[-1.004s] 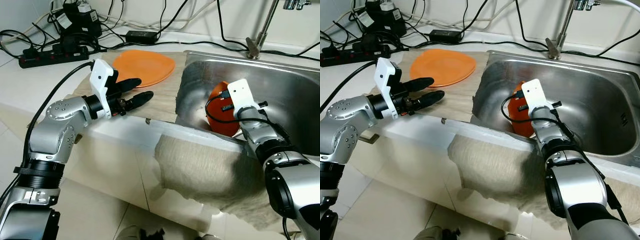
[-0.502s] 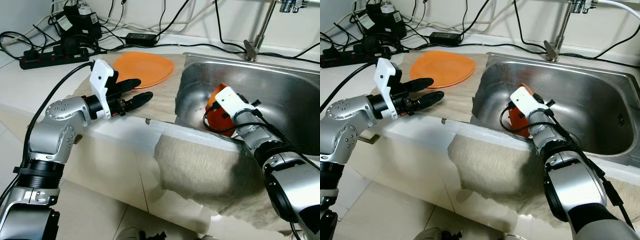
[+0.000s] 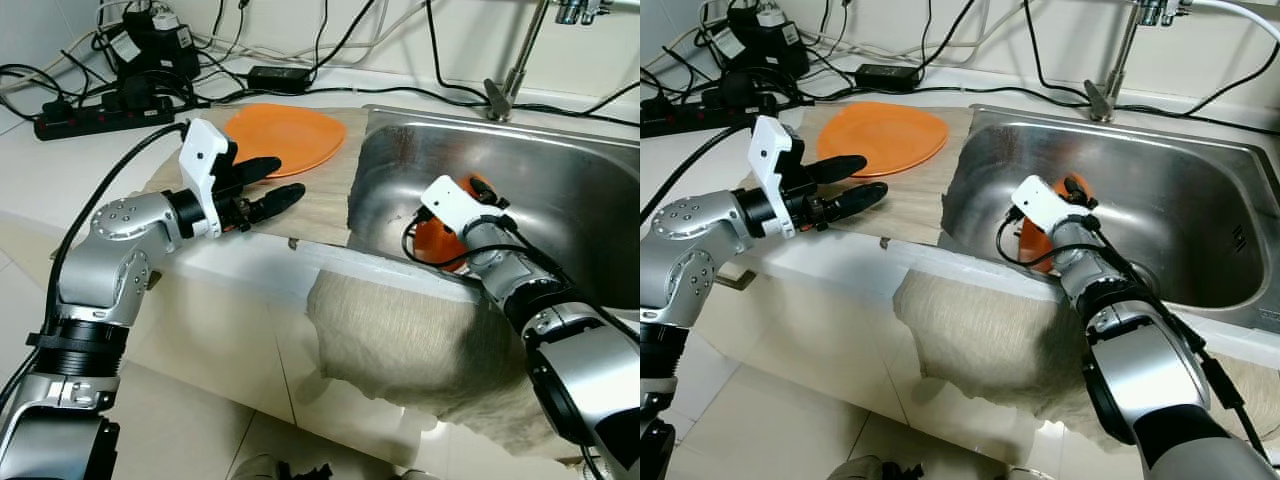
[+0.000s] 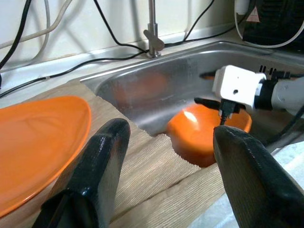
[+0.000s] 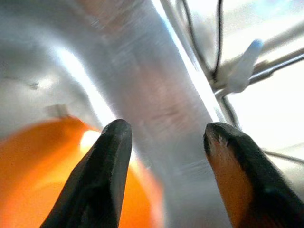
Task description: Kitchen organization
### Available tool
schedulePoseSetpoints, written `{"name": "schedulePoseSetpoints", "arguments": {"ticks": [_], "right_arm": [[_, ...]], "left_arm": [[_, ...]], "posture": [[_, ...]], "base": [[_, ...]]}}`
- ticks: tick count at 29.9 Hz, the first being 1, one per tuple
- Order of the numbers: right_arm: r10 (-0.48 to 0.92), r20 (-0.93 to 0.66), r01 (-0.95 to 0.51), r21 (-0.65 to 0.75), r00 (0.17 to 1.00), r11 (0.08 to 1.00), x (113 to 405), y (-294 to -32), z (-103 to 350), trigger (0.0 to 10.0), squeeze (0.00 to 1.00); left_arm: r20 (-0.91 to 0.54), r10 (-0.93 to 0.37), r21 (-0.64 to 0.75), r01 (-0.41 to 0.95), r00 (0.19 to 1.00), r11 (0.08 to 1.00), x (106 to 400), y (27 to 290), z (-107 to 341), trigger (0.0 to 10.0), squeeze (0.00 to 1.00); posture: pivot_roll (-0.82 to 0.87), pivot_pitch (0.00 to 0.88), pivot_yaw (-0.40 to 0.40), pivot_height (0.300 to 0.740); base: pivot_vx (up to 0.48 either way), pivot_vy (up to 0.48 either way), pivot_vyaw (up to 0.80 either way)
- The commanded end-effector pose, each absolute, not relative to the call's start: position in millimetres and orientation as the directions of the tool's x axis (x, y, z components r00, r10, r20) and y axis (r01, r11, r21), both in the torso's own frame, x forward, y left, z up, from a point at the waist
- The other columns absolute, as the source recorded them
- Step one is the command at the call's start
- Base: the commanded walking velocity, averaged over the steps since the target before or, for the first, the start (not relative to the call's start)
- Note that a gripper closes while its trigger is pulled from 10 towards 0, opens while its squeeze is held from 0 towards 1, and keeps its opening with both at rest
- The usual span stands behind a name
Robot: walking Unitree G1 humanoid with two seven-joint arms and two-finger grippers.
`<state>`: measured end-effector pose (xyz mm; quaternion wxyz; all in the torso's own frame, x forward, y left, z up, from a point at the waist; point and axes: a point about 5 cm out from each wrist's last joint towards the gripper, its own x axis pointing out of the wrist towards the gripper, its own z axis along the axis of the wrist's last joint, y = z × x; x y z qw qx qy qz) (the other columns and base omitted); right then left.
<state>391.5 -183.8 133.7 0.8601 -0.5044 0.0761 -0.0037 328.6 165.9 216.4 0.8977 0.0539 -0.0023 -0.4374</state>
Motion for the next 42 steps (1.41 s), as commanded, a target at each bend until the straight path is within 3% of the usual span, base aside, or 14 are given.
{"name": "schedulePoseSetpoints", "arguments": {"ticks": [1,4,5,10,15,18,21,22,26,28,29,31,42], "right_arm": [[-0.062,-0.029,0.002,-0.895,0.998,0.446,400,-177,156,10.0,1.0],[-0.06,-0.013,0.014,-0.898,0.998,0.44,401,-175,159,10.0,1.0],[-0.056,-0.007,0.019,-0.9,0.998,0.435,401,-174,159,10.0,0.0],[-0.055,0.001,0.026,-0.888,0.998,0.459,401,-172,160,10.0,0.0],[-0.049,-0.006,0.024,-0.81,0.999,0.586,403,-166,164,10.0,0.0],[-0.027,-0.081,-0.024,-0.571,0.996,0.821,405,-155,164,10.0,0.0],[0.016,-0.126,-0.06,-0.347,0.992,0.936,405,-145,163,10.0,0.0],[0.016,-0.126,-0.06,-0.347,0.992,0.936,405,-145,163,10.0,0.0],[0.1,-0.15,-0.113,-0.081,0.984,0.99,404,-127,161,10.0,0.0],[0.118,-0.148,-0.124,-0.032,0.982,0.992,404,-123,161,10.0,0.0],[0.171,-0.125,-0.161,0.089,0.977,0.983,403,-112,166,10.0,0.0],[0.206,-0.099,-0.187,0.169,0.974,0.968,403,-106,170,10.0,0.0],[0.318,-0.006,-0.3,0.317,0.948,0.9,390,-77,177,10.0,0.0]], "left_arm": [[-0.052,-0.782,0.127,0.781,0.621,0.612,332,167,221,10.0,0.0],[-0.051,-0.781,0.126,0.779,0.623,0.614,332,167,221,10.0,0.0],[-0.05,-0.779,0.125,0.778,0.625,0.616,332,167,221,10.0,0.0],[-0.051,-0.773,0.125,0.772,0.633,0.623,333,168,219,10.0,0.0],[-0.053,-0.758,0.125,0.758,0.65,0.641,335,170,218,10.0,0.0],[-0.055,-0.744,0.128,0.743,0.666,0.657,339,174,220,10.0,0.0],[-0.062,-0.724,0.141,0.724,0.687,0.675,344,179,221,10.0,0.0],[-0.062,-0.724,0.141,0.724,0.687,0.675,344,179,221,10.0,0.0],[-0.099,-0.676,0.187,0.681,0.73,0.708,355,192,220,10.0,0.0],[-0.106,-0.667,0.192,0.673,0.738,0.714,357,195,219,10.0,0.0],[-0.129,-0.62,0.212,0.633,0.774,0.745,366,207,219,10.0,0.0],[-0.142,-0.582,0.229,0.598,0.801,0.768,371,216,220,10.0,0.0],[-0.199,-0.457,0.302,0.498,0.867,0.813,387,234,218,10.0,0.0]], "posture": [[0.06,0.011,0.051,0.74],[0.05,0.01,0.048,0.74],[0.05,0.01,0.048,0.74],[0.06,0.01,0.045,0.74],[0.06,0.01,0.046,0.74],[0.06,0.011,0.05,0.74],[0.06,0.012,0.05,0.74],[0.06,0.012,0.05,0.74],[0.06,0.012,0.061,0.74],[0.06,0.011,0.063,0.74],[0.05,0.011,0.068,0.74],[0.05,0.01,0.07,0.74],[0.04,0.0,0.072,0.74]], "base": [[0.0,0.0,0.0],[0.0,0.0,0.0],[0.0,0.0,0.0],[0.0,0.0,0.0],[0.0,0.0,0.0],[0.0,0.0,0.0],[0.0,0.0,0.0],[0.0,0.0,0.0],[0.0,0.0,0.0],[0.0,0.0,0.0],[0.0,0.0,0.0],[0.0,0.0,0.0],[0.0,0.0,0.0]]}}
